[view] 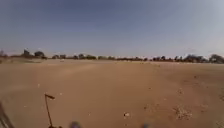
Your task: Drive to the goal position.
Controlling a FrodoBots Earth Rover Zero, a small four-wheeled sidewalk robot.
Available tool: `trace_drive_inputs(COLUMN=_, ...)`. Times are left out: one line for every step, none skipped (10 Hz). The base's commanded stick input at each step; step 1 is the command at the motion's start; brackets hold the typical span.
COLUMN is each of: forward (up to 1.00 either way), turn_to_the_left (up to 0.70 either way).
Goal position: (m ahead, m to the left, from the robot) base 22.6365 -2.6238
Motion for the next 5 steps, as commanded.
trace_drive_inputs(forward=0.50, turn_to_the_left=0.00)
trace_drive_inputs(forward=0.50, turn_to_the_left=0.00)
trace_drive_inputs(forward=0.50, turn_to_the_left=0.00)
trace_drive_inputs(forward=0.50, turn_to_the_left=0.00)
trace_drive_inputs(forward=0.50, turn_to_the_left=0.00)
